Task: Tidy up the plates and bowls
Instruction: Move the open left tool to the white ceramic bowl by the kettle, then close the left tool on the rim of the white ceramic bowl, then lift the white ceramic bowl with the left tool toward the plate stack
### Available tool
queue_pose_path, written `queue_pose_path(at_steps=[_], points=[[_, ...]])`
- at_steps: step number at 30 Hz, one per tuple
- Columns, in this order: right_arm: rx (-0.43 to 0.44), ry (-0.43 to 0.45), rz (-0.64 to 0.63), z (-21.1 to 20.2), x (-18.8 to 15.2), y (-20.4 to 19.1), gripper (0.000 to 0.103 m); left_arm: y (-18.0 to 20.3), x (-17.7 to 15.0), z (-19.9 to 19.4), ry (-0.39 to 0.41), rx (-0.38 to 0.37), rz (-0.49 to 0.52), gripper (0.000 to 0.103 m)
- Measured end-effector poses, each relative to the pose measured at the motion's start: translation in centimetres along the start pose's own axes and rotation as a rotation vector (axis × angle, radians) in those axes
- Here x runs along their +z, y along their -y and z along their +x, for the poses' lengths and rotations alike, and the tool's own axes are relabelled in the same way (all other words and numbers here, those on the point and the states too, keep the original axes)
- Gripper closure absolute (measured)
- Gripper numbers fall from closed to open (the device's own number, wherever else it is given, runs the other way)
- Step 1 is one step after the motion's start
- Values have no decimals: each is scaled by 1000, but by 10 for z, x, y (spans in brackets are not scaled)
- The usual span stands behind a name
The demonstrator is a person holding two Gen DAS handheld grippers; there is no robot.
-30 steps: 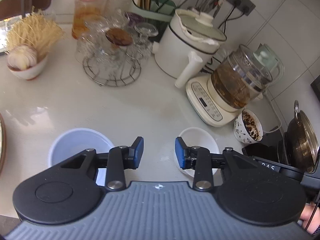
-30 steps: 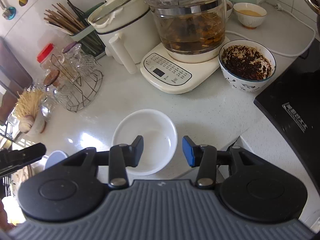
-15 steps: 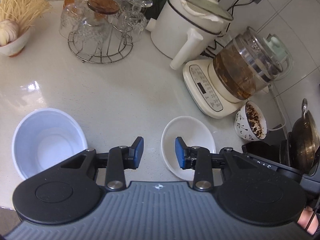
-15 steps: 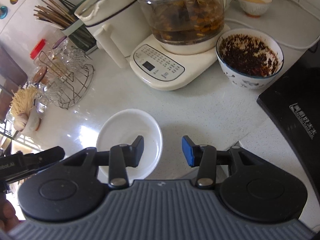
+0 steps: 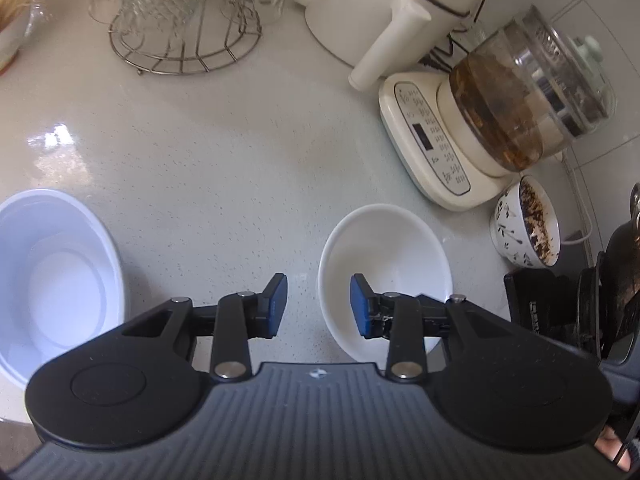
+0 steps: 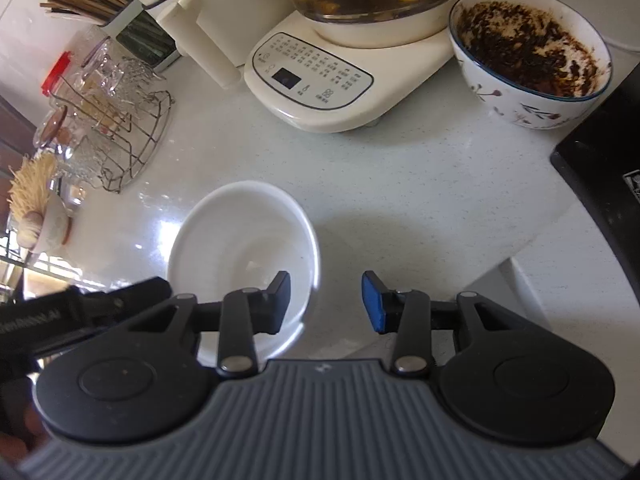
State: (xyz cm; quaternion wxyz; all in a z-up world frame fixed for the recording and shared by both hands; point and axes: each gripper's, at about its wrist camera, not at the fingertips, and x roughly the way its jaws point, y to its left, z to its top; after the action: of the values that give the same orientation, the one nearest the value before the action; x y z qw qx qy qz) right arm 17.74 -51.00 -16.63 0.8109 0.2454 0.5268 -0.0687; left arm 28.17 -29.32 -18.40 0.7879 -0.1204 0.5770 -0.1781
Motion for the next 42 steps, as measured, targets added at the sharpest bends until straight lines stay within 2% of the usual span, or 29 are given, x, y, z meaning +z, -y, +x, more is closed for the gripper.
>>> queue_pose_path(at_steps=[4,7,10,14,18,22,24,27,42], points=[[-21,17,-13,5,5,-2,61,0,0,10,-31,-12,-9,64],[-24,3,-5,10,9,2,68,3,3,16,-34,1,-1,65],[-43,8,-19,12,12,4,70,4,6,19,-33,13,-3,66],[-29,8,-33,15,16,4,76,4,9,25,-44,32,-14,73],[-29,-3,-72,19,17,-5,87,2,10,29,-53,40,-18,77],[-47,1,-137,21,15,-13,89,4,10,29,-45,35,-15,85],[-45,1,-163,21,13,-16,94,7,10,29,-44,37,-5,88],[-33,6,-171,20,13,-16,93,7,10,28,-37,47,13,88],[8,-13,-191,18,12,-27,93,-10,9,3,12,1,-13,91]])
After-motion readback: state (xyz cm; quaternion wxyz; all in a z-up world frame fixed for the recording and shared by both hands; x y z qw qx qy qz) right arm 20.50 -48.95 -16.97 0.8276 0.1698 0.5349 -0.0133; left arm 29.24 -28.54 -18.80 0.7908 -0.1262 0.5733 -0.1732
